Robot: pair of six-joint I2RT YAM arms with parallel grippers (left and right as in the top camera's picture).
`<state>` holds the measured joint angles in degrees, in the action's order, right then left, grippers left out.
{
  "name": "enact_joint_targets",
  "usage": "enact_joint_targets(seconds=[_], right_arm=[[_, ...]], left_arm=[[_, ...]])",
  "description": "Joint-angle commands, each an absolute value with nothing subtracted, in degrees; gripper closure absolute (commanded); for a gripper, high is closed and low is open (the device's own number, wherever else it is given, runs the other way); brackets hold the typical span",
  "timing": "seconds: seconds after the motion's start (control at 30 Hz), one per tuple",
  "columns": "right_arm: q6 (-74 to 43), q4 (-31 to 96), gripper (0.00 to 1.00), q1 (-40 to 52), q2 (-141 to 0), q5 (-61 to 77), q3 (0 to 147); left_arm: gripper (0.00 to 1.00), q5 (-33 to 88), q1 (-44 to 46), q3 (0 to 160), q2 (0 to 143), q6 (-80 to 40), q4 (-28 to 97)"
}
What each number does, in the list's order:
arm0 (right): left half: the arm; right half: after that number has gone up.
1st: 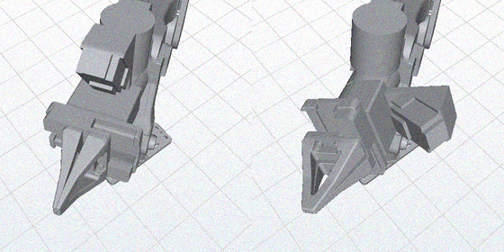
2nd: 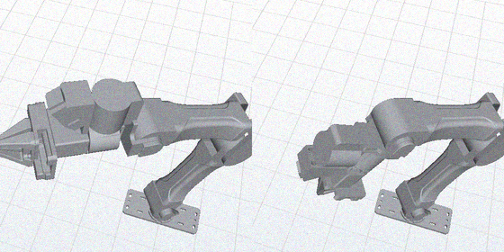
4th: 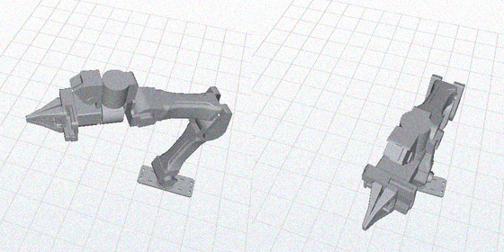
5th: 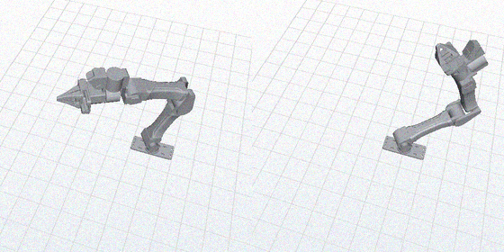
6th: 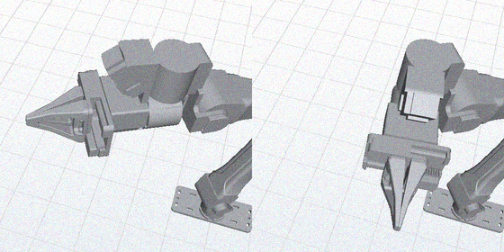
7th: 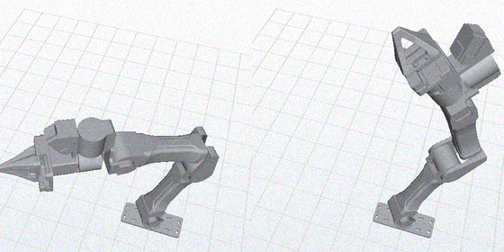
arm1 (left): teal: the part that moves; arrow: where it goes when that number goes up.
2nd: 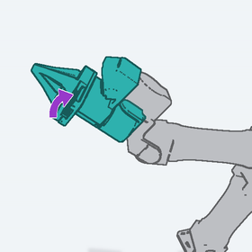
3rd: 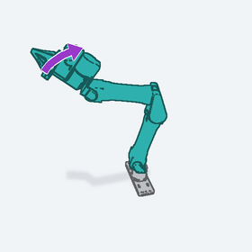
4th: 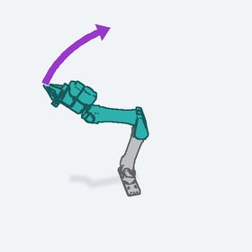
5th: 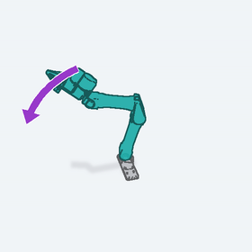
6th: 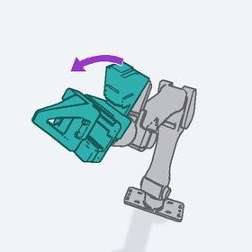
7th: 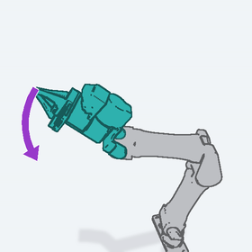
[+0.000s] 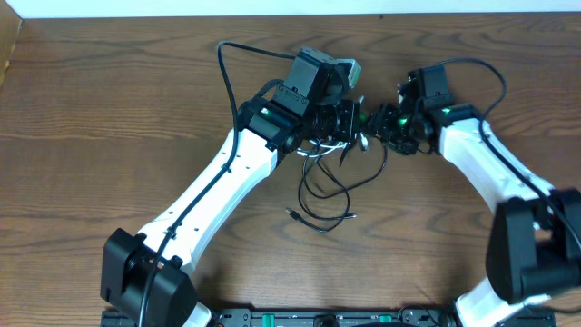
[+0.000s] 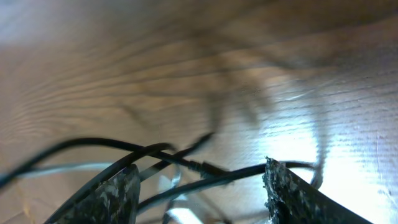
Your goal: Untangle cables
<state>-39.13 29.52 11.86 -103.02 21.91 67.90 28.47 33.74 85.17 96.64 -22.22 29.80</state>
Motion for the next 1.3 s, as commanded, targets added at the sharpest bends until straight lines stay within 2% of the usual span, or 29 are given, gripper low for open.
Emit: enact_joint_targets(seconds=[0.0, 0.27, 0.5, 0.73, 0.9, 1.07, 1.2, 1.27], right_arm=[[-41.39, 29.32, 0.39, 11.11, -107.09, 19.35, 67.66], [-41.28, 29.58, 0.39, 8.64, -113.60, 19.27, 67.66], [-39.62, 29.50, 0.39, 8.54, -113.95, 20.84, 67.66], [-27.73, 23.35, 0.39, 6.63, -111.92, 39.09, 67.88], [-23.35, 22.92, 0.39, 5.06, -104.62, 46.28, 67.88], [-22.68, 22.94, 0.32, 5.30, -95.02, 47.11, 67.88], [-26.06, 22.41, 0.18, 6.79, -90.48, 46.83, 67.88], [-28.42, 21.96, 0.16, 7.97, -90.26, 46.76, 67.88]], left_arm=[[0.93, 31.11, 32.95, 85.89, 94.02, -21.67, 29.78], [0.93, 31.11, 29.50, 85.89, 87.66, -21.69, 29.54], [0.93, 31.11, 26.02, 85.89, 82.81, -23.22, 29.30], [0.93, 31.14, 25.63, 85.89, 83.18, -23.18, 31.33], [0.93, 31.11, 25.63, 85.86, 85.17, -23.16, 32.97], [0.93, 31.11, 25.63, 85.86, 86.87, -23.16, 32.91], [0.93, 31.11, 25.71, 85.86, 87.50, -23.18, 32.93], [0.92, 31.11, 25.74, 85.86, 87.66, -23.18, 32.95]])
